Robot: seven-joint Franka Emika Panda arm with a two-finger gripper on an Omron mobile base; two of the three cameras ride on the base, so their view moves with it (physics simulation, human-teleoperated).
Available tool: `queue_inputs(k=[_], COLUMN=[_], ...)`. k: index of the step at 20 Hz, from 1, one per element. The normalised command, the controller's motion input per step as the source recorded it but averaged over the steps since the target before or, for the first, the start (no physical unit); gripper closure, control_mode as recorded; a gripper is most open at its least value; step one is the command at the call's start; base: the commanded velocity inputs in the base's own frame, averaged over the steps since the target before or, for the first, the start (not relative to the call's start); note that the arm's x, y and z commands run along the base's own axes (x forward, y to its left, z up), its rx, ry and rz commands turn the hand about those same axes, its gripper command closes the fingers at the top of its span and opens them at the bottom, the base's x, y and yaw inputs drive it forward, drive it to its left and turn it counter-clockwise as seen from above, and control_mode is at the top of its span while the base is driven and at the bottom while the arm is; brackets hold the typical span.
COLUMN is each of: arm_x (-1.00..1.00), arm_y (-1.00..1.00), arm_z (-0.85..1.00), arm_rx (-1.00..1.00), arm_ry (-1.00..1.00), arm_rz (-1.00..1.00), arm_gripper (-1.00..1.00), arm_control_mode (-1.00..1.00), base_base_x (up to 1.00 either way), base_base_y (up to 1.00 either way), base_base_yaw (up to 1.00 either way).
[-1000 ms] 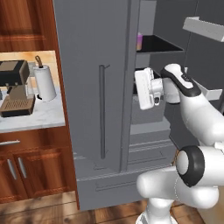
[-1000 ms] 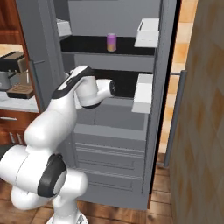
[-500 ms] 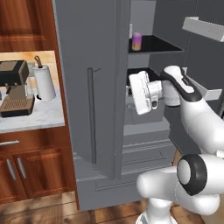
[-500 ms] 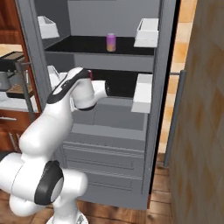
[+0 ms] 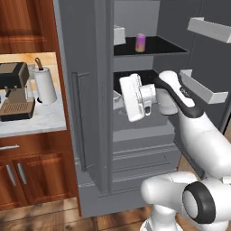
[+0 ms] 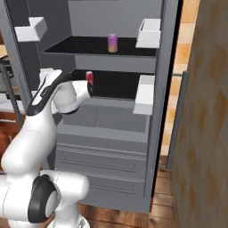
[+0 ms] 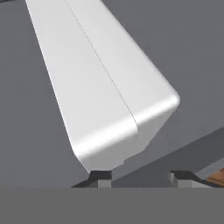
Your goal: Open the fridge, grab two sodas, and place both sodas inside the bowl with ice on the dining counter.
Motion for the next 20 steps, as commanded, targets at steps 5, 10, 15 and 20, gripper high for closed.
queue_inputs(k=[5, 10, 15, 20], arm_x=[-0.08, -0.01, 0.0, -0.06], arm_y=[0.95, 0.93, 0.7, 0.01], arm_z=[0.0, 0.0, 0.0, 0.08], arm_rx=[0.0, 0.0, 0.0, -0.02], arm_ry=[0.05, 0.06, 0.03, -0.06], arm_rz=[0.0, 0.0, 0.0, -0.01], arm_gripper=[-1.0, -1.0, -1.0, -1.0], arm_control_mode=[-1.0, -1.0, -1.0, -1.0], base_base_x=[0.0, 0.0, 0.0, 0.0], base_base_y=[0.0, 0.0, 0.0, 0.0], base_base_yaw=[0.0, 0.0, 0.0, 0.0])
